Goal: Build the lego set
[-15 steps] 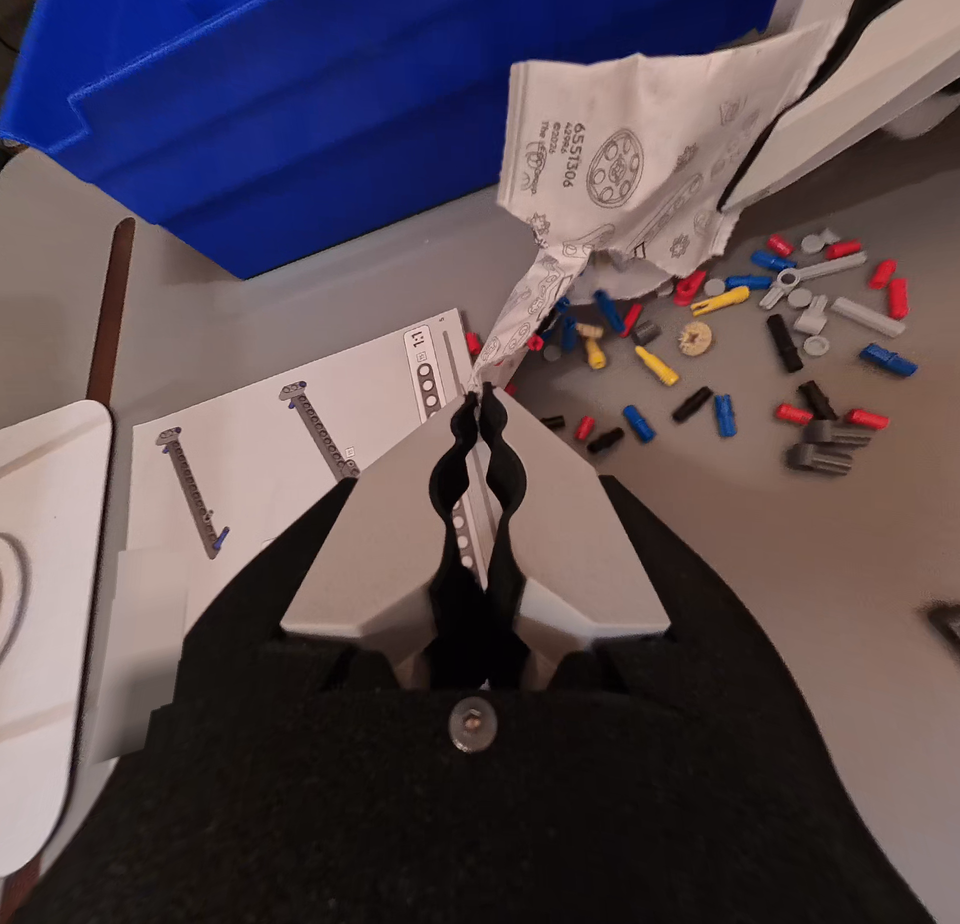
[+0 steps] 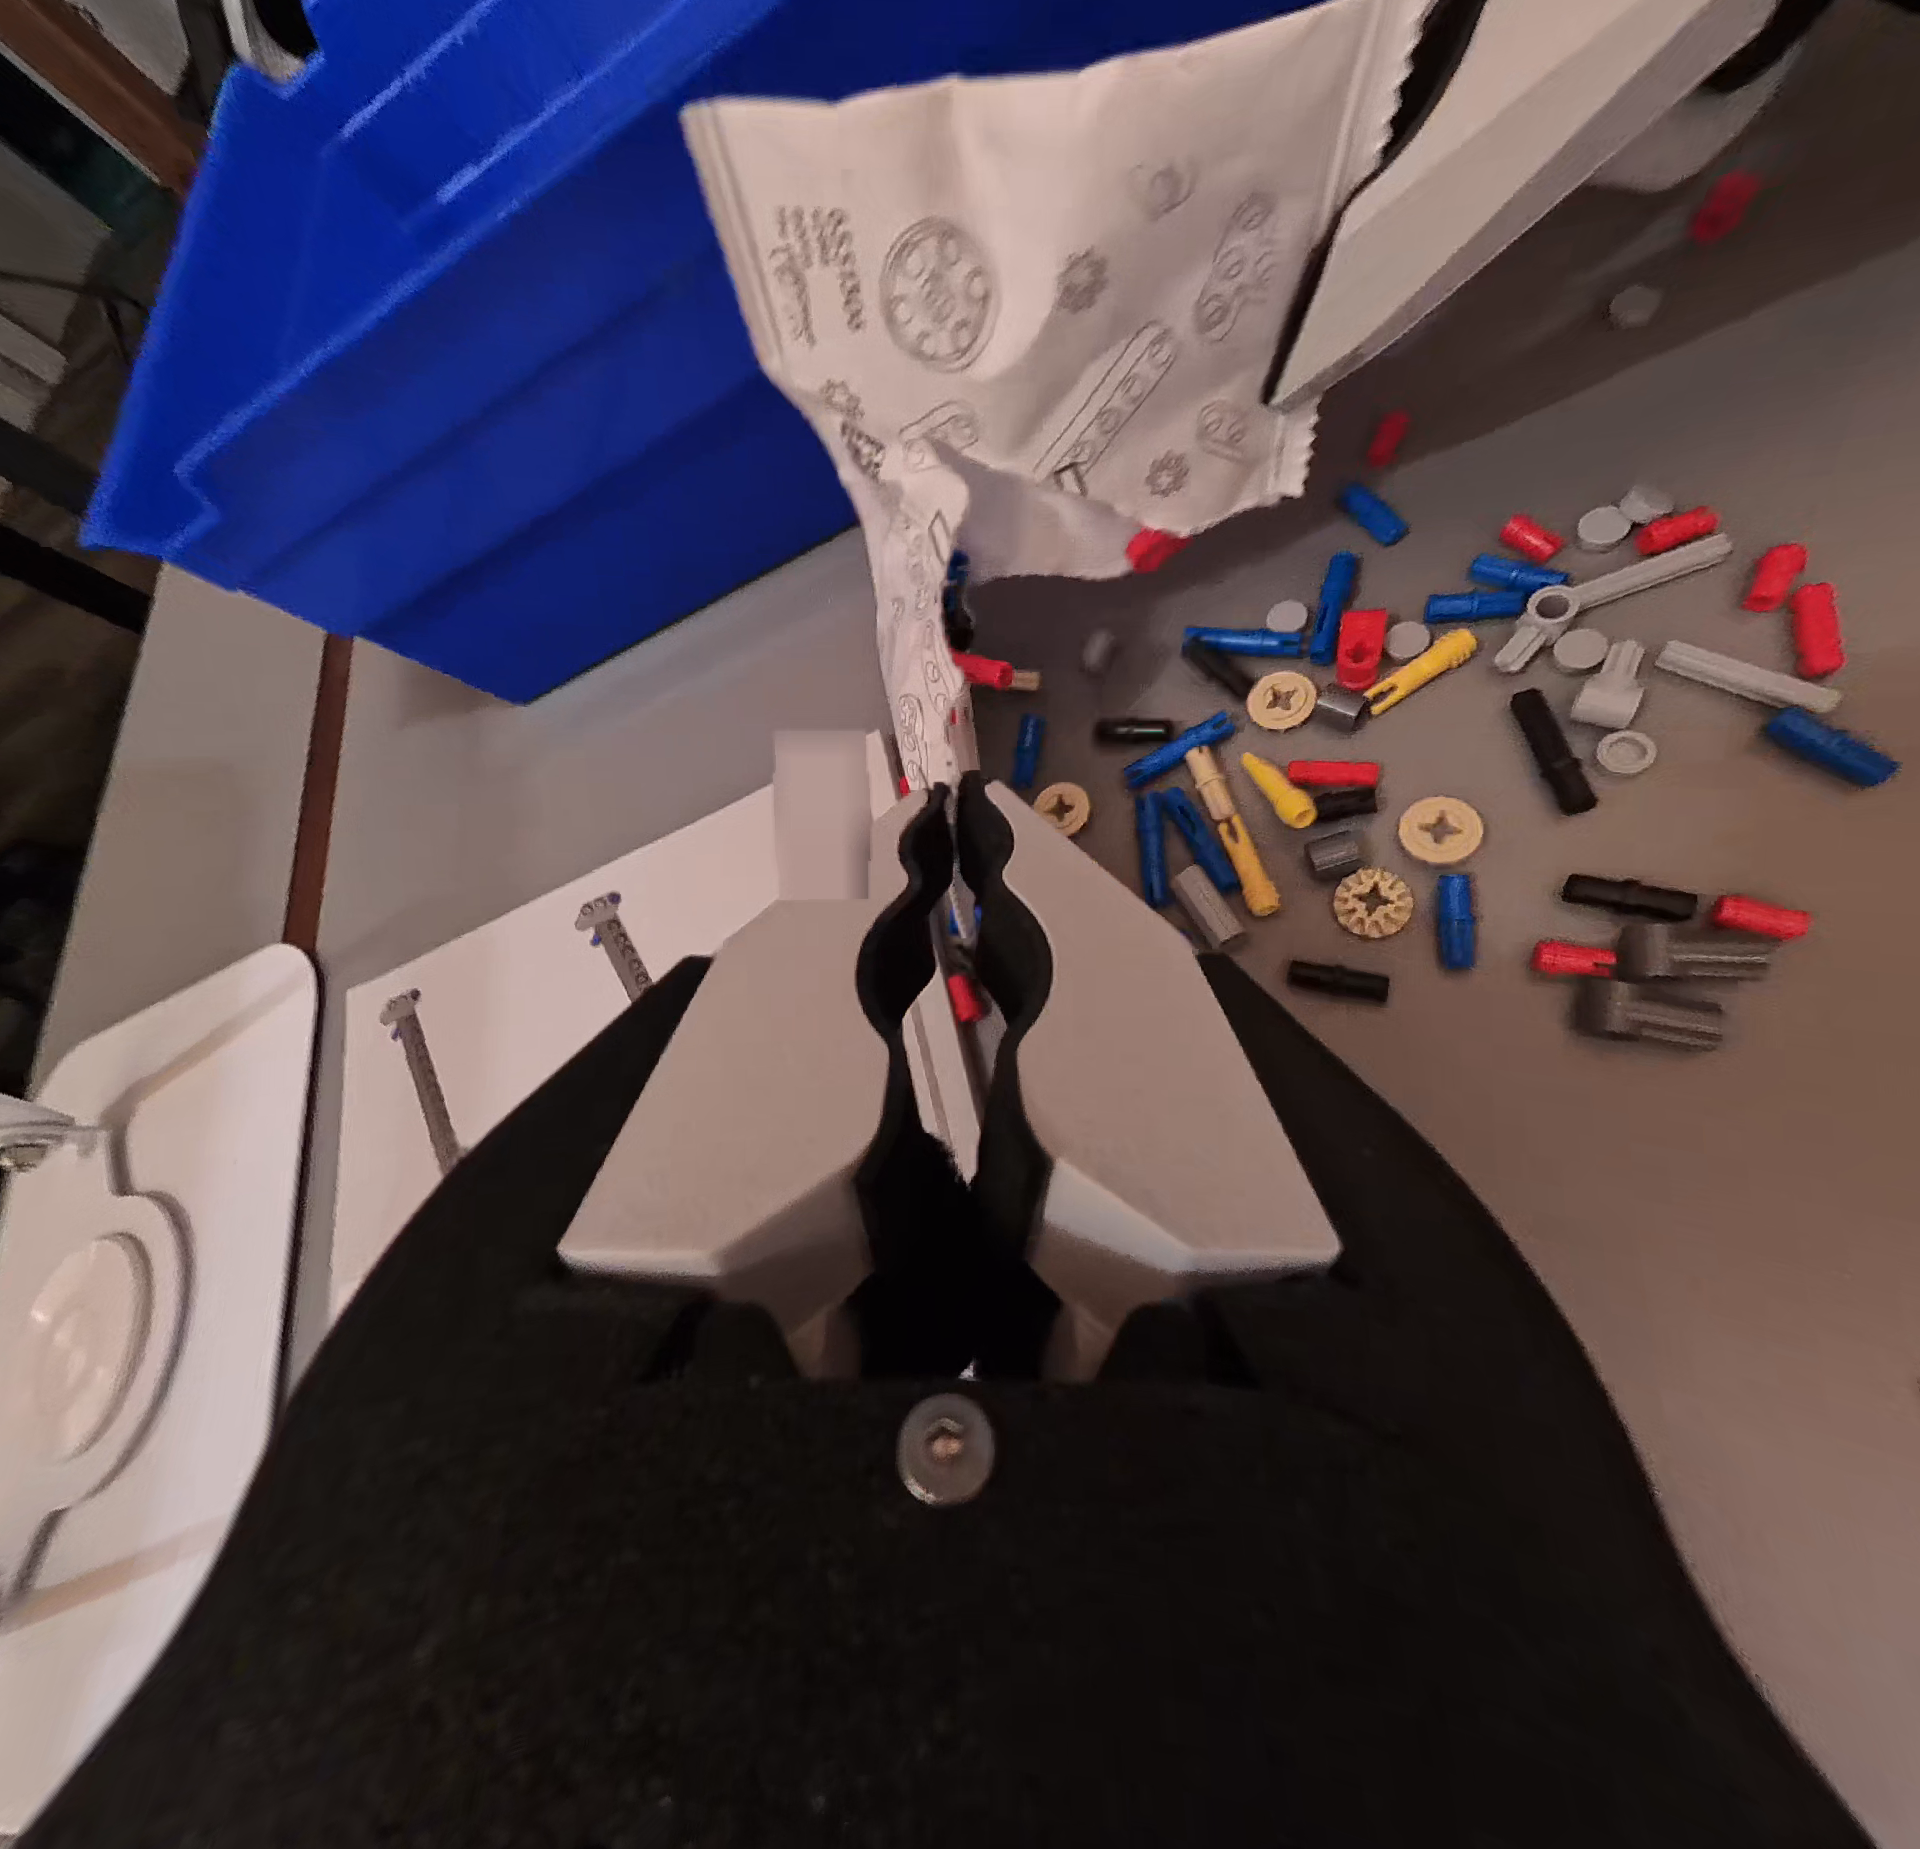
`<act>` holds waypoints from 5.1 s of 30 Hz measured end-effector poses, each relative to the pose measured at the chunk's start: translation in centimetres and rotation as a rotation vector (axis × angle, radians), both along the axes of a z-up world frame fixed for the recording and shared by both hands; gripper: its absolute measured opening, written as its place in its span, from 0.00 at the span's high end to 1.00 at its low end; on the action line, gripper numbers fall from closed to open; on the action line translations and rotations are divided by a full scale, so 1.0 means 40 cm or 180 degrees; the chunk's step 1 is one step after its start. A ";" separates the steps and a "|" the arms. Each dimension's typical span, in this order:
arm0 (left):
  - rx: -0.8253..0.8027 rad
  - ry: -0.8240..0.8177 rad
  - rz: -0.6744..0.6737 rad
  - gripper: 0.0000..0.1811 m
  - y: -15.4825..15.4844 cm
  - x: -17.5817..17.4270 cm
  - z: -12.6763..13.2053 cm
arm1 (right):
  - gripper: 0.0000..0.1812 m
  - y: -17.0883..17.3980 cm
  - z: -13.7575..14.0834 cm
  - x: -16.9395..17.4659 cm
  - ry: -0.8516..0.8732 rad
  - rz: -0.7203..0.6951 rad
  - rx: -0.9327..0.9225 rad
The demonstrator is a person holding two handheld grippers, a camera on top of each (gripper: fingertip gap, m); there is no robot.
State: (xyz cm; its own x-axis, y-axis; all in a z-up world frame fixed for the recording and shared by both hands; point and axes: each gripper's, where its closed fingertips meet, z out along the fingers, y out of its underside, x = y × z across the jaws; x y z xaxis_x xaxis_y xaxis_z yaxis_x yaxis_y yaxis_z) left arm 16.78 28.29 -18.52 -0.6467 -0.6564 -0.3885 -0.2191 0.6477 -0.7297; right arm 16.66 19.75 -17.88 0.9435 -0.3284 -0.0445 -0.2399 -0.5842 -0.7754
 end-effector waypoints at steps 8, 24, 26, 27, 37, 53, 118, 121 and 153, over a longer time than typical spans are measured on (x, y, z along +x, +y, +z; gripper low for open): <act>0.1322 -0.0941 -0.0115 1.00 0.046 0.018 0.025 | 1.00 -0.037 0.015 0.025 -0.0793 0.0390 -0.0361; 0.2721 -0.1913 -0.0590 1.00 0.056 0.025 0.072 | 1.00 -0.058 0.036 0.015 -0.2044 0.0676 -0.0544; 0.2519 -0.1730 -0.0479 1.00 0.078 0.032 0.073 | 1.00 -0.061 0.030 0.009 -0.1850 0.0676 -0.0458; 0.2411 -0.1677 -0.0453 1.00 0.079 0.031 0.074 | 1.00 -0.061 0.026 0.007 -0.1761 0.0668 -0.0416; 0.2104 -0.1355 -0.0355 1.00 0.129 0.041 0.053 | 1.00 -0.068 0.012 0.015 -0.1375 0.0528 -0.0265; 0.0982 -0.0786 -0.0034 1.00 0.070 0.024 0.073 | 1.00 0.004 0.130 -0.017 0.0439 0.0351 0.0656; 0.2428 -0.3006 0.0339 1.00 0.036 -0.019 0.327 | 0.73 0.109 0.244 0.033 0.2341 0.2227 -0.0254; 0.2413 -0.3087 0.0406 1.00 0.034 -0.024 0.344 | 0.75 0.094 0.239 0.020 0.2607 0.2155 -0.0383; 0.2129 -0.1712 -0.0032 0.89 0.072 -0.005 0.094 | 1.00 0.071 0.169 0.107 0.0390 0.1450 -0.0925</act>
State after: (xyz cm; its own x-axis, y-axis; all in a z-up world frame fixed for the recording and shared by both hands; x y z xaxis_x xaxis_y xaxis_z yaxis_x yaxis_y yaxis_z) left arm 16.59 31.16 -14.78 -0.2682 -0.1753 -0.9473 0.0552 0.9789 -0.1967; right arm 20.95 22.59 -11.12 0.9866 0.0966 -0.1313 0.0087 -0.8357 -0.5491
